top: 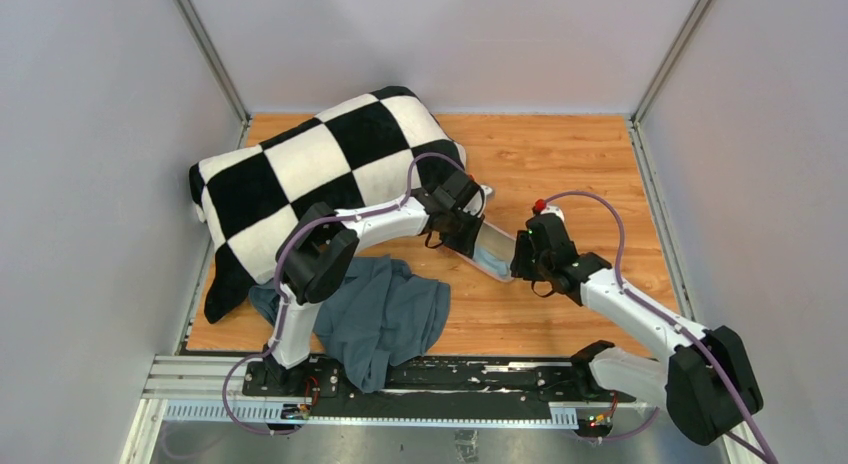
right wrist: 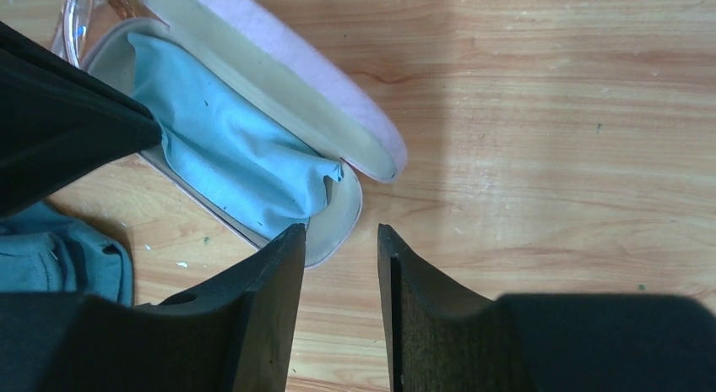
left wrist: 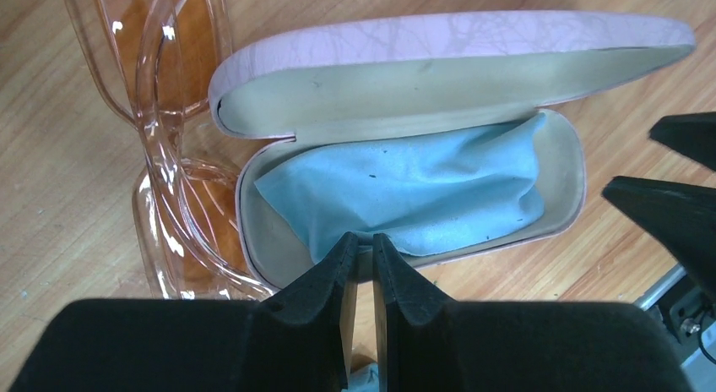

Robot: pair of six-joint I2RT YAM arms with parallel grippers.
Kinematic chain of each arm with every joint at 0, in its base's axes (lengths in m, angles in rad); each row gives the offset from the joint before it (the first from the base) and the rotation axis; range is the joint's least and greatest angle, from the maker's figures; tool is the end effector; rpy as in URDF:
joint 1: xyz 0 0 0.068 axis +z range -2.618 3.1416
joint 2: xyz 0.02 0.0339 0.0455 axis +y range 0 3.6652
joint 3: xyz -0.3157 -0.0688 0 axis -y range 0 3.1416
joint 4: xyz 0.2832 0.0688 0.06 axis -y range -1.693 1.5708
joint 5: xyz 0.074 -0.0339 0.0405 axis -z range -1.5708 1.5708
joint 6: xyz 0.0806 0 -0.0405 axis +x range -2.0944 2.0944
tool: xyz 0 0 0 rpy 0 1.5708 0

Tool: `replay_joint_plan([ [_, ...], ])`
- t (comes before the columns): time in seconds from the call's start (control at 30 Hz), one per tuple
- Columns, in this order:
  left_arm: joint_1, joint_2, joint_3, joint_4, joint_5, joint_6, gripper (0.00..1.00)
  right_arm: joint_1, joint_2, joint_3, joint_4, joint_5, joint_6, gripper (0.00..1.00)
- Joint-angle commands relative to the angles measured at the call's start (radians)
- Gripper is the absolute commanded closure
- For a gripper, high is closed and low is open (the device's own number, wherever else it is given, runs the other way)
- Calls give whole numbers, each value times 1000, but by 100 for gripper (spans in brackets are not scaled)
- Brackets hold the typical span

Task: Organize the sunglasses
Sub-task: Place the glasses cleaning cloth in the sunglasses case.

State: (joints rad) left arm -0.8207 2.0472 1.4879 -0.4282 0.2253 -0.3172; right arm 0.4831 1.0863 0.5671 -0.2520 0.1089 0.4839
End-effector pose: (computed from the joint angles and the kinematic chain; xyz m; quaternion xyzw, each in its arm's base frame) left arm 0.3418 -0.3932 0.1673 0.2684 0.9137 -0.2446 0.1827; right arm 0.2335 0.1126 0.1970 0.0216 0.9198 0.1363 0.3674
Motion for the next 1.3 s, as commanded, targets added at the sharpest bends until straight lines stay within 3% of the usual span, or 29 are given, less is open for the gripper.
replay_joint_plan([
  [0.0,-1,2,-36,-13,-4,16,81,-20,-28,-21,-22,60,96,55],
  [0.3,-4,-24,-81,23,8,-9,79,-28,0,-114,40,14,320,55],
  [0.73,-20,-61,-96,50,19,-24,77,-28,-5,-208,206,-2,384,58],
  [1.1,-27,-78,-78,36,16,-23,76,-28,58,-188,220,49,375,76],
  [1.27,-32,-106,-77,21,3,-21,75,-29,47,-192,217,63,376,92],
])
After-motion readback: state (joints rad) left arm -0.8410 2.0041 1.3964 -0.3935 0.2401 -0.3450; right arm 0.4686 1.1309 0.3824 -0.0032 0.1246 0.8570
